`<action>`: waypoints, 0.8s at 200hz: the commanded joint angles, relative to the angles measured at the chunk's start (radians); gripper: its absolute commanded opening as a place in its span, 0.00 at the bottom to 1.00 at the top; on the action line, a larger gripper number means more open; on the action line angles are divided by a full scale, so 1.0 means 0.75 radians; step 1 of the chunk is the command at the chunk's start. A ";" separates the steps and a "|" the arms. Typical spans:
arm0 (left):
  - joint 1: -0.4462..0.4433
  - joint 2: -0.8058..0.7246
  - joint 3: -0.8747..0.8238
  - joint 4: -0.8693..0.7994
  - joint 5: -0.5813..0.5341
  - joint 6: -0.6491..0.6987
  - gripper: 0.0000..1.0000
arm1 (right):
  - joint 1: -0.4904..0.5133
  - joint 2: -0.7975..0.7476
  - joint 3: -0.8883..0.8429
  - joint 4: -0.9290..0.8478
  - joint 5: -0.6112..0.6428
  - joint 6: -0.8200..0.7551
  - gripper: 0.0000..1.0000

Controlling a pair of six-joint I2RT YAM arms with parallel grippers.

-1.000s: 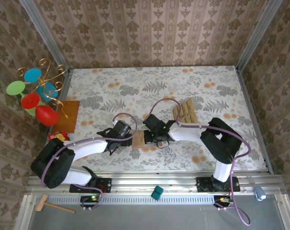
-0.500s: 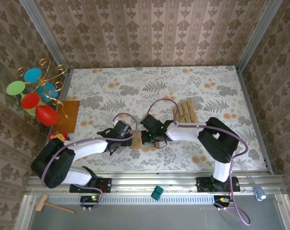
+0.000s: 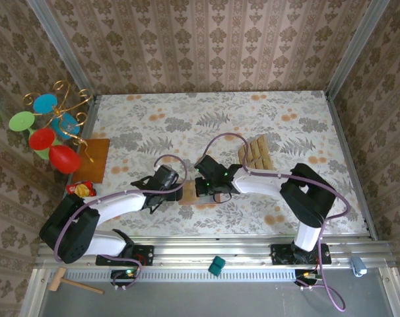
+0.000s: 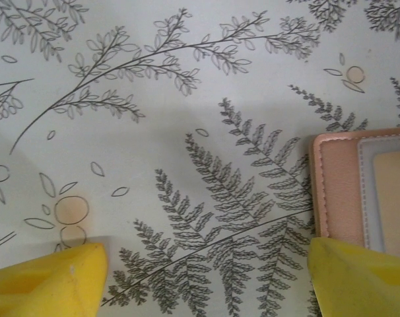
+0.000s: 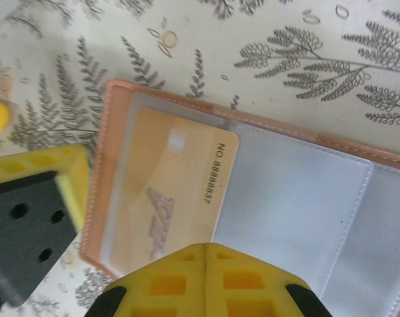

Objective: Put the credit cards into the card holder
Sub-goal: Insert the credit card into the card slot.

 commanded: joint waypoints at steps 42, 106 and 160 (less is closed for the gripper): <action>0.036 -0.016 -0.024 -0.094 -0.036 -0.041 0.81 | -0.005 -0.002 0.005 -0.027 0.014 0.001 0.00; 0.038 -0.054 -0.038 -0.160 -0.107 -0.067 0.81 | -0.003 0.035 -0.003 -0.012 0.002 0.012 0.00; 0.038 -0.017 -0.040 -0.138 -0.077 -0.063 0.81 | 0.001 0.075 -0.006 0.003 -0.017 0.012 0.00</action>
